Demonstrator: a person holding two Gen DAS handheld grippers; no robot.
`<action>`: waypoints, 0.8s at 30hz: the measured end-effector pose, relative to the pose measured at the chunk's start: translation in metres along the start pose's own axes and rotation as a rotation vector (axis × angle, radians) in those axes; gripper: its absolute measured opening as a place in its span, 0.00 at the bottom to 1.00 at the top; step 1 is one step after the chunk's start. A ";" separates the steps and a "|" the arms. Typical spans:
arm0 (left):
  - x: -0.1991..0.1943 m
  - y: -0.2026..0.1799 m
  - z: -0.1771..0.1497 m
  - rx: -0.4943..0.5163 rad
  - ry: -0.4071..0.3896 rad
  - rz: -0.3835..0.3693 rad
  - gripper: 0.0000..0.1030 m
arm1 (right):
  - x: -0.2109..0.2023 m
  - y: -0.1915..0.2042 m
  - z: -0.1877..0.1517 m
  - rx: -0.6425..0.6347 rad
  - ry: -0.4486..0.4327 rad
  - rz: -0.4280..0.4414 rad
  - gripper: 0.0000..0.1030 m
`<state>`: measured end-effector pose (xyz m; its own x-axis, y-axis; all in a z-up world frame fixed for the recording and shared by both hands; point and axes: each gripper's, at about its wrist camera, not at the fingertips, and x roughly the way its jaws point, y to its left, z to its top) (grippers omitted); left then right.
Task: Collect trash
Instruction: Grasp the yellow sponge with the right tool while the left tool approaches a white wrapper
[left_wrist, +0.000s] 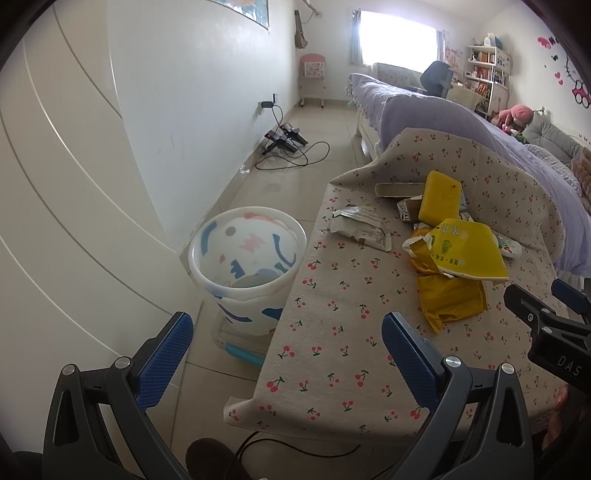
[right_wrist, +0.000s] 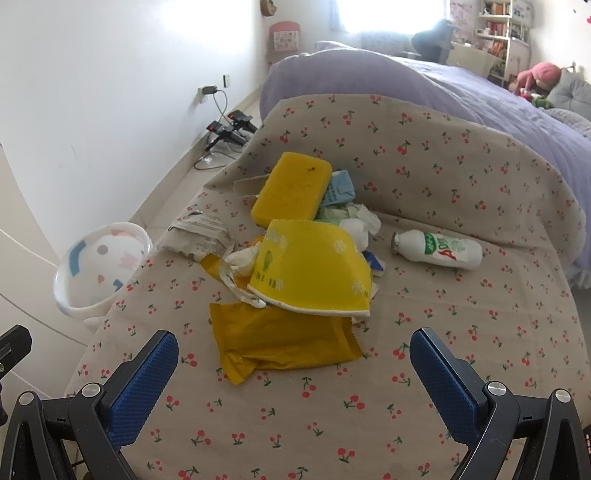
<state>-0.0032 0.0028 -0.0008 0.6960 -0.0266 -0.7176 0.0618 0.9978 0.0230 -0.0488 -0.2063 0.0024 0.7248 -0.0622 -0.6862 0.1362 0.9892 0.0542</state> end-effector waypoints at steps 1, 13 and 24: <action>0.001 0.000 0.000 -0.001 0.004 -0.002 1.00 | 0.001 -0.001 -0.001 0.001 0.002 0.000 1.00; 0.021 0.000 0.020 0.070 0.060 -0.066 1.00 | 0.016 -0.032 0.009 0.024 0.086 -0.002 1.00; 0.053 0.021 0.059 0.018 0.117 -0.107 1.00 | 0.047 -0.039 0.056 0.010 0.206 0.050 1.00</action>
<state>0.0771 0.0190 0.0030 0.5970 -0.1241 -0.7926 0.1447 0.9884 -0.0458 0.0174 -0.2551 0.0083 0.5776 0.0163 -0.8162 0.1114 0.9889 0.0985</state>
